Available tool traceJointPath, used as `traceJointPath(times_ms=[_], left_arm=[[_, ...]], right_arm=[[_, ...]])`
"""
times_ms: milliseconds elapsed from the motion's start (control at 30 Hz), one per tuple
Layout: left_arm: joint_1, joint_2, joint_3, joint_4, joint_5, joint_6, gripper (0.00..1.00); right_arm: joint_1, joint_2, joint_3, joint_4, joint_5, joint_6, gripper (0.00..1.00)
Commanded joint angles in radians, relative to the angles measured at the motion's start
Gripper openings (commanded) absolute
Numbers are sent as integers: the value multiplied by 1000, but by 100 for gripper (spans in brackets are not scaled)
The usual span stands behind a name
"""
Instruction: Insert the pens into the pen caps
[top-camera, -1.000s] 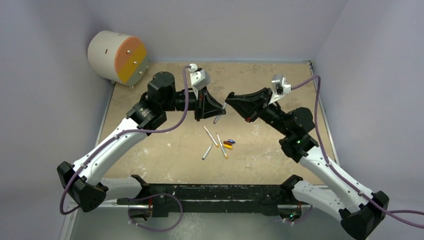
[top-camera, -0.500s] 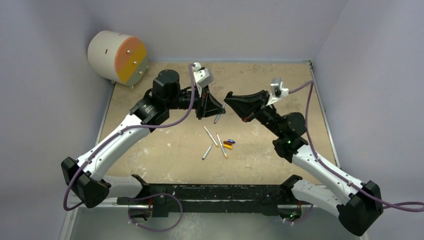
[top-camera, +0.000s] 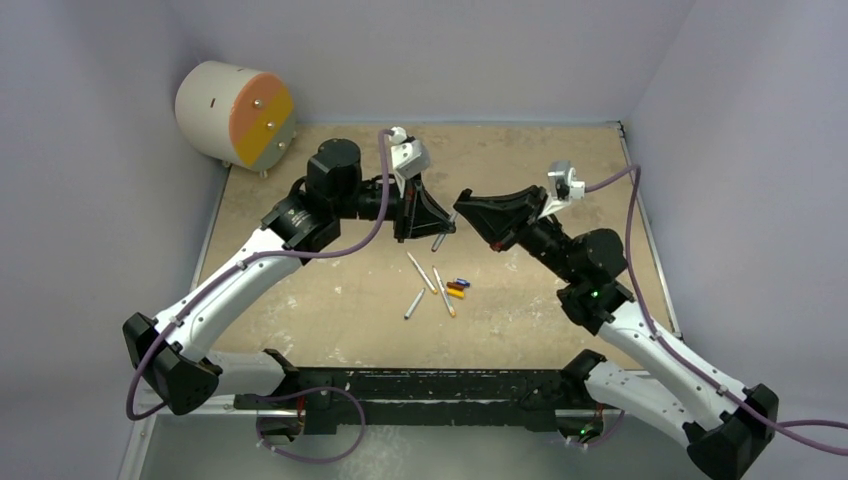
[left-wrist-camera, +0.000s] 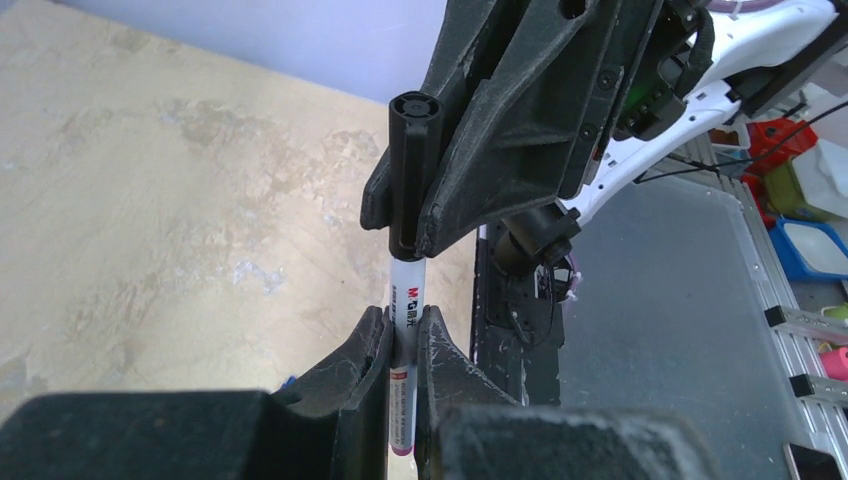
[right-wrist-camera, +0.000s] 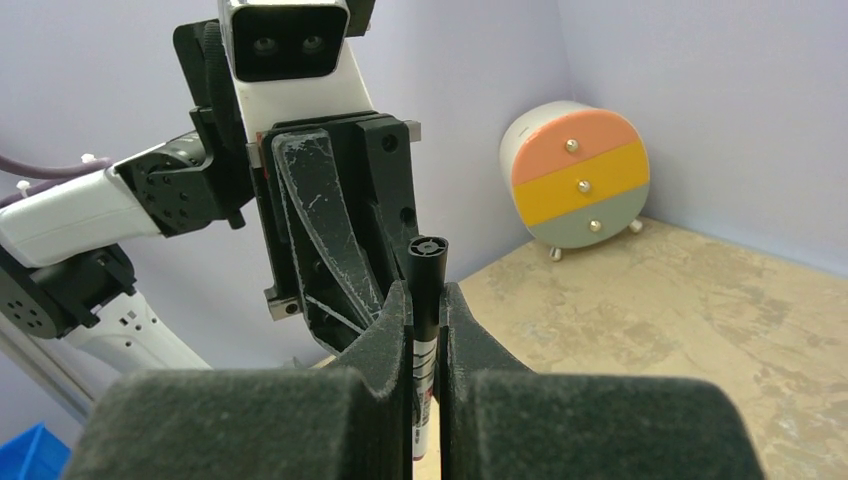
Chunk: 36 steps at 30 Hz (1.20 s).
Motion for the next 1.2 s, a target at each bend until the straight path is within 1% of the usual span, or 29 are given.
traceJointPath(times_ms=[0,167,300,400,500,600,667,733,800,833,867,900,933,967,1000,1033,1067,1100,1167], left_arm=[[2,-53,84,234,45,12,0],[2,-54,56,195,129,17,0],[2,-77,45,157,134,42,0],[2,-87,43,147,137,47,0],[2,-91,41,149,124,46,0],[3,-90,28,167,100,32,0],[2,-87,20,178,76,14,0],[2,-80,18,177,48,1,0],[3,-74,16,169,20,-13,0],[2,-71,14,170,14,-16,0],[2,-71,9,171,7,-22,0],[2,-72,6,176,-4,-33,0],[3,-74,1,181,-8,-38,0],[2,-75,-3,185,-8,-41,0],[2,-76,-9,193,-8,-47,0],[2,-76,-12,197,-6,-50,0],[2,-76,-16,201,-6,-54,0],[2,-77,-19,206,-5,-59,0],[2,-77,-20,213,5,-65,0]], right_arm=[[39,-21,64,-295,-43,-92,5],[38,-60,133,-364,33,-142,27],[38,-97,155,-399,62,-167,43],[37,-116,161,-422,80,-177,48],[37,-132,163,-436,97,-183,49],[37,-149,165,-452,127,-187,46],[37,-163,164,-456,149,-187,39],[37,-180,159,-451,165,-184,23],[37,-197,153,-431,163,-180,4],[37,-203,151,-415,157,-179,0],[37,-209,147,-391,145,-176,0],[37,-211,147,-368,136,-173,2],[37,-211,149,-346,127,-170,9],[37,-205,158,-325,116,-169,23],[37,-196,168,-300,107,-172,39],[37,-182,183,-292,97,-175,48],[38,-165,200,-278,85,-183,55],[37,-141,216,-270,76,-189,59],[37,-101,248,-255,61,-204,63]])
